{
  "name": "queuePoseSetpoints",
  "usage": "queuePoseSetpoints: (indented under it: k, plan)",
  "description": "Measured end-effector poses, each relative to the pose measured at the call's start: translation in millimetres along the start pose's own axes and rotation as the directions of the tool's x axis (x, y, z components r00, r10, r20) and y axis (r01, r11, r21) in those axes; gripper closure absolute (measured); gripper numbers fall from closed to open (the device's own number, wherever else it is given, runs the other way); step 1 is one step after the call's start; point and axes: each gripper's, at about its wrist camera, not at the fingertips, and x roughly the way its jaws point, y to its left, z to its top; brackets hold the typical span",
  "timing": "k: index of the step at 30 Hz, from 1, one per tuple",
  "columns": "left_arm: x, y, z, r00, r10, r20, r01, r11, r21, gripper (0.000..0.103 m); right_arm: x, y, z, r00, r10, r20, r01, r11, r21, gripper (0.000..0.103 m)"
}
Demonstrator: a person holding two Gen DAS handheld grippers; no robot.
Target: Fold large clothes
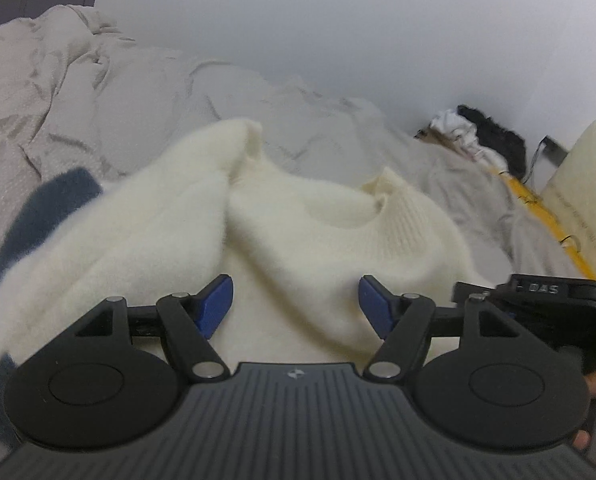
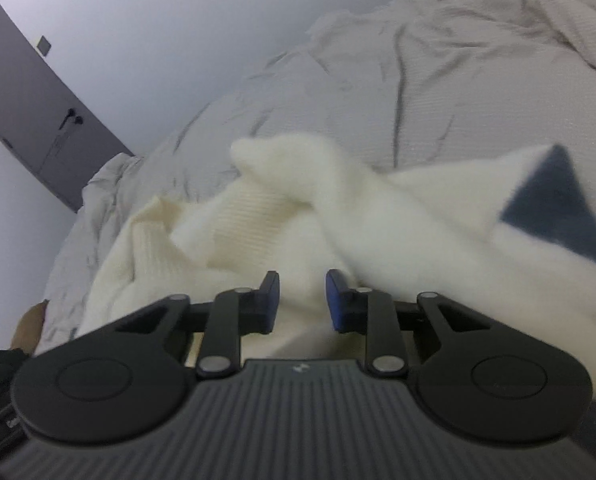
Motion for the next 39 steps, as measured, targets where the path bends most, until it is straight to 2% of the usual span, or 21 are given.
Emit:
queuePoseSetpoints:
  k: [4, 7, 10, 13, 16, 21, 22, 24, 28, 31, 33, 35, 36, 38, 39]
  plan:
    - [8.8, -1.3, -4.0, 0.998, 0.063, -0.004, -0.063, 0.998, 0.015, 0.030, -0.6, 9.0, -6.7, 0.998, -0.058, -0.002, 0.058, 0.995, -0.080, 0.076]
    - [10.9, -2.3, -2.2, 0.996, 0.092, 0.004, -0.092, 0.996, 0.020, 0.031, -10.7, 14.6, -7.7, 0.996, -0.077, 0.050, 0.081, 0.994, -0.076, 0.074]
    - [12.7, -4.6, -0.5, 0.993, 0.120, 0.013, -0.120, 0.992, 0.048, 0.031, -16.1, 20.4, -6.4, 0.984, -0.139, 0.116, 0.157, 0.973, -0.169, 0.074]
    - [10.1, -4.9, 1.7, 0.992, 0.125, 0.019, -0.126, 0.991, 0.045, 0.032, -7.3, 7.2, 0.3, 0.981, -0.172, 0.088, 0.183, 0.974, -0.137, 0.074]
    - [-0.5, -1.5, 7.3, 0.992, 0.120, 0.046, -0.122, 0.992, 0.026, 0.032, -8.8, 4.9, 7.4, 0.978, -0.179, 0.103, 0.193, 0.971, -0.140, 0.074]
    - [-19.0, 4.6, 15.1, 0.976, 0.191, 0.109, -0.197, 0.979, 0.047, 0.032, -7.2, 10.2, 10.9, 0.978, -0.189, 0.091, 0.204, 0.958, -0.200, 0.072]
    - [-20.6, 5.1, 15.8, 0.971, 0.208, 0.116, -0.216, 0.975, 0.057, 0.032, -6.8, 11.6, 10.4, 0.977, -0.195, 0.090, 0.210, 0.954, -0.216, 0.070]
    - [-19.3, 5.8, 16.7, 0.966, 0.232, 0.115, -0.243, 0.965, 0.097, 0.032, -5.5, 16.9, 8.4, 0.976, -0.197, 0.088, 0.214, 0.940, -0.266, 0.058]
    - [-5.2, 1.4, 15.2, 0.960, 0.270, 0.078, -0.280, 0.938, 0.202, 0.032, -1.8, 27.7, 3.8, 0.967, -0.225, 0.115, 0.252, 0.892, -0.375, 0.056]
    - [4.9, -7.9, 9.6, 0.937, 0.336, 0.090, -0.348, 0.892, 0.289, 0.032, 2.2, 33.2, 0.0, 0.951, -0.268, 0.154, 0.309, 0.833, -0.460, 0.056]
    - [11.4, -10.8, 6.1, 0.917, 0.384, 0.110, -0.398, 0.855, 0.333, 0.040, 9.1, 34.5, -2.9, 0.944, -0.293, 0.150, 0.327, 0.792, -0.516, 0.047]
    - [17.7, -11.2, 6.2, 0.891, 0.434, 0.133, -0.450, 0.812, 0.371, 0.059, 15.4, 33.1, -4.1, 0.945, -0.297, 0.140, 0.324, 0.777, -0.540, 0.044]
    - [18.9, -9.2, 7.6, 0.888, 0.440, 0.136, -0.457, 0.807, 0.373, 0.064, 18.9, 32.4, -4.0, 0.945, -0.300, 0.133, 0.322, 0.772, -0.547, 0.044]
    - [16.3, -3.0, 11.9, 0.884, 0.447, 0.135, -0.465, 0.813, 0.352, 0.085, 23.7, 31.2, -2.2, 0.944, -0.305, 0.130, 0.324, 0.769, -0.551, 0.045]
    - [12.8, 1.4, 15.0, 0.888, 0.440, 0.134, -0.459, 0.824, 0.333, 0.087, 25.2, 30.1, -1.1, 0.943, -0.306, 0.130, 0.325, 0.770, -0.548, 0.046]
